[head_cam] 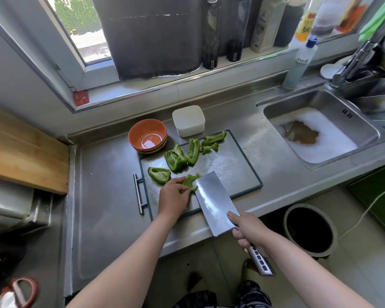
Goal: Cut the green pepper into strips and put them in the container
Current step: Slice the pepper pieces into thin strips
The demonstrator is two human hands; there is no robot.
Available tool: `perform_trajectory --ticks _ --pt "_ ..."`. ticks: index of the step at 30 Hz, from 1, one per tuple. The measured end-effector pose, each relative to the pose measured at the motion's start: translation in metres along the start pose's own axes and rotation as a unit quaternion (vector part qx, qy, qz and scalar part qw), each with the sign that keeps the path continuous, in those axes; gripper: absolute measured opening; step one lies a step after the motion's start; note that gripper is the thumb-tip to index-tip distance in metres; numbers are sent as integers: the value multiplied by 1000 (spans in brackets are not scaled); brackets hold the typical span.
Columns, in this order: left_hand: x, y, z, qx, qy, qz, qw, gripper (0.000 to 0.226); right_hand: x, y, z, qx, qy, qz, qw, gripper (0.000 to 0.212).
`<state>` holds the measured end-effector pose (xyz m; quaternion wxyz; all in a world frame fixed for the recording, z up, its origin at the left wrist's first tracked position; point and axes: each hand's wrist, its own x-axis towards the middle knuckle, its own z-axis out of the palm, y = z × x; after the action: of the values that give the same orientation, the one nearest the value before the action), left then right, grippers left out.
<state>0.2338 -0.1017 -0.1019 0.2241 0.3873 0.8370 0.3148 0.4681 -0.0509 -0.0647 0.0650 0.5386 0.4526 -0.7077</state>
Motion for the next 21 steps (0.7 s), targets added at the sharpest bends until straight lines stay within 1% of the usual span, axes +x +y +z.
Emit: perform_trajectory --ticks 4,8,13,17,21 --pt "-5 -1 -3 -19 -11 -1 1000 14 2 -3 2 5 9 -2 1000 29" --pt "-6 -2 -6 -81 -27 -40 996 11 -3 7 3 18 3 4 1000 28" --pt "-9 6 2 -77 24 -86 993 13 -6 5 7 22 16 -7 1000 29" --pt "-9 11 5 -74 40 -119 989 16 -7 8 10 21 23 -11 999 29" --pt "-11 15 8 -100 53 -149 982 17 -8 11 14 23 26 -17 999 27"
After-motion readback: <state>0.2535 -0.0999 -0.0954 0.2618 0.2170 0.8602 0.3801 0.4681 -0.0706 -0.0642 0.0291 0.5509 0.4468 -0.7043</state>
